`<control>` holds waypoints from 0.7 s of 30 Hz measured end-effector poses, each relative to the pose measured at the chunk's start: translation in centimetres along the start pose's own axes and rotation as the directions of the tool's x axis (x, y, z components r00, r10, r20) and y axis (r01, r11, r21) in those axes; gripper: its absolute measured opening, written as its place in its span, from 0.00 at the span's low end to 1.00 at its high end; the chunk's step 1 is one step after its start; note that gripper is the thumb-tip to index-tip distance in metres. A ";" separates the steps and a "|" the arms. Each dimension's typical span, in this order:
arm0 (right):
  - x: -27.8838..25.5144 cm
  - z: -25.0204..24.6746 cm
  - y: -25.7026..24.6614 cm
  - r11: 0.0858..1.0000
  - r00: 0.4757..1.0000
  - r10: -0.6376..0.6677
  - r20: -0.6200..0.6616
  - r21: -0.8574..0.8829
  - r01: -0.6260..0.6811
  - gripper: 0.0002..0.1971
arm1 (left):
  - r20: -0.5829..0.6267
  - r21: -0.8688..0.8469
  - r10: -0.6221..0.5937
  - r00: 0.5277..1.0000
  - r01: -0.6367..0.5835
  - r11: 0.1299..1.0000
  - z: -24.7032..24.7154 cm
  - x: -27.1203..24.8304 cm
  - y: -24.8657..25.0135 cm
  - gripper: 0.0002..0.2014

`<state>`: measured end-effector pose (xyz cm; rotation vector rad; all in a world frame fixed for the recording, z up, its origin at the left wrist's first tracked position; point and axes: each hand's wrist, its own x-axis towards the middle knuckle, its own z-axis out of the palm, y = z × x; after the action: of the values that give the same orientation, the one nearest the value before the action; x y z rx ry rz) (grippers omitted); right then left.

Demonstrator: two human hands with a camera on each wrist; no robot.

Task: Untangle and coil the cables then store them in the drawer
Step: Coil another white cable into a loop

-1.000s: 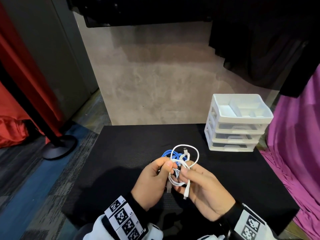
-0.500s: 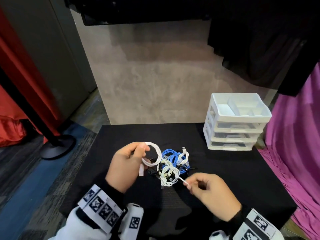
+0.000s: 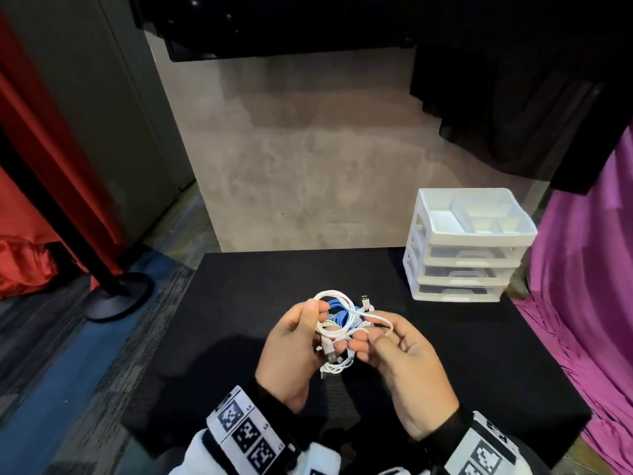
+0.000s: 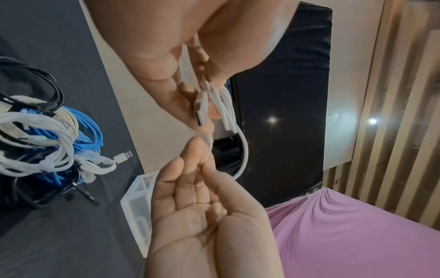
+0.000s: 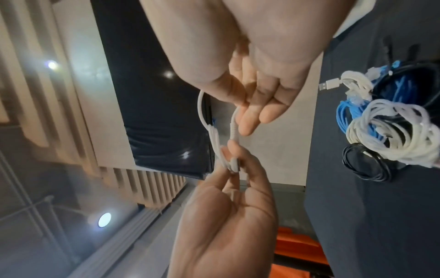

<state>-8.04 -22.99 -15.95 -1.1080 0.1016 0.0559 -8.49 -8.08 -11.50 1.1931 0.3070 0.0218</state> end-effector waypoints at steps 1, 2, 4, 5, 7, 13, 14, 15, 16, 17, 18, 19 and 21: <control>0.1 0.1 -0.1 0.999 1.000 0.002 -0.012 0.045 -0.001 0.10 | -0.008 -0.012 0.003 1.000 -0.003 1.000 0.0 0.0 0.0 0.13; 0.1 0.3 -0.2 0.996 1.000 0.004 -0.030 0.084 -0.002 0.10 | -0.012 -0.025 0.001 1.000 -0.001 1.000 0.0 0.0 0.1 0.13; 0.2 0.4 -0.4 0.990 0.996 0.019 -0.084 0.140 -0.007 0.09 | 0.002 -0.051 -0.033 0.999 0.033 0.998 -0.1 0.0 0.2 0.13; 0.3 0.4 -0.5 0.987 0.993 0.034 -0.109 0.161 -0.016 0.08 | 0.021 -0.060 -0.057 0.998 0.058 0.997 -0.1 0.0 0.2 0.13; 0.3 0.7 -0.6 0.982 0.989 0.063 -0.132 0.185 -0.038 0.06 | 0.074 -0.055 -0.088 0.993 0.092 0.994 0.0 -0.1 -0.1 0.14; -0.2 1.3 0.1 0.982 0.985 0.171 -0.007 0.081 -0.170 0.06 | 0.120 0.054 -0.045 0.992 0.039 0.998 0.4 -0.2 -1.0 0.16; -0.2 1.2 0.2 0.985 0.986 0.167 0.019 0.037 -0.167 0.06 | 0.111 0.093 -0.021 0.994 0.010 0.996 0.3 -0.1 -1.1 0.17; -0.3 1.0 0.2 0.989 0.988 0.148 0.042 -0.006 -0.148 0.06 | 0.101 0.114 0.003 0.995 -0.015 0.993 0.2 0.0 -1.2 0.17; -0.3 0.9 0.2 0.992 0.991 0.116 0.062 -0.050 -0.113 0.05 | 0.089 0.129 0.024 0.996 -0.035 0.991 0.1 0.0 -1.3 0.17; -0.4 0.8 0.1 0.993 0.993 0.086 0.082 -0.090 -0.079 0.05 | 0.078 0.149 0.038 0.996 -0.049 0.988 0.0 0.0 -1.4 0.16; -0.4 0.7 0.1 0.992 0.992 0.060 0.109 -0.119 -0.046 0.06 | 0.073 0.172 0.044 0.996 -0.056 0.984 0.0 0.1 -1.5 0.16; -0.5 0.7 0.1 0.990 0.989 0.050 0.137 -0.137 -0.031 0.07 | 0.076 0.185 0.040 0.996 -0.053 0.981 -0.1 0.1 -1.6 0.15; -0.6 0.6 0.2 0.982 0.983 0.057 0.172 -0.187 -0.024 0.08 | 0.090 0.179 0.014 0.996 -0.030 0.983 -0.1 0.2 -1.6 0.14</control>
<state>-8.66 -22.34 -15.80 -1.2811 -0.0408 0.2035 -8.61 -8.54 -13.09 1.3731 0.2214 -0.0402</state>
